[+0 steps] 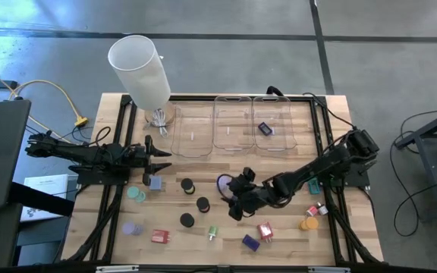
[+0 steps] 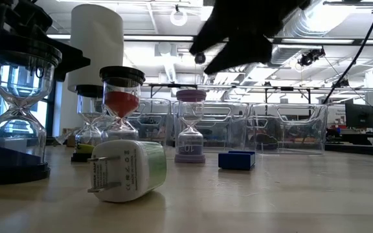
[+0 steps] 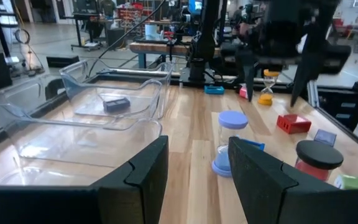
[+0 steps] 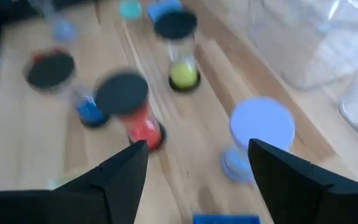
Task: Pick & Place Office items
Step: Put the top violet hourglass into the middle transparent bin
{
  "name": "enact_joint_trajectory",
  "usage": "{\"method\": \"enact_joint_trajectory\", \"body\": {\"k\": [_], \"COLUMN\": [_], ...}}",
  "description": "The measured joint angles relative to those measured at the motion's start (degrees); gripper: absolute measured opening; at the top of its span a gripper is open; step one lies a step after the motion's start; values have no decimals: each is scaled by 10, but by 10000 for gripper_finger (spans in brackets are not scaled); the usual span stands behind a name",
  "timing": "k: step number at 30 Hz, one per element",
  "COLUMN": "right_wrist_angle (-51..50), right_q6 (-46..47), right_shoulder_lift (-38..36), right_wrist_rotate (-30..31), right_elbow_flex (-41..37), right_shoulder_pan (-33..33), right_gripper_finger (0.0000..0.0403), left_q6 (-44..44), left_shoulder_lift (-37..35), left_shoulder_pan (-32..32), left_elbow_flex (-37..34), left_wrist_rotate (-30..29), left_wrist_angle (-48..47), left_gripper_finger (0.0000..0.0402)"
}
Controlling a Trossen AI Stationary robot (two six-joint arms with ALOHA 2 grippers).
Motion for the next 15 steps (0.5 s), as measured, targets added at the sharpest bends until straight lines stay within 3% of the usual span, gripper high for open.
{"method": "enact_joint_trajectory", "body": {"k": [9,15], "right_wrist_angle": [3,8], "right_q6": [-12,0], "right_shoulder_lift": [42,39], "right_wrist_rotate": [34,14], "right_elbow_flex": [0,0], "right_shoulder_pan": [-4,0], "right_gripper_finger": [267,267], "left_q6": [-1,-2], "left_shoulder_lift": [0,0], "left_shoulder_pan": [0,0], "left_elbow_flex": [0,0], "left_wrist_rotate": [1,5], "left_wrist_angle": [0,0], "left_gripper_finger": [163,163]}}
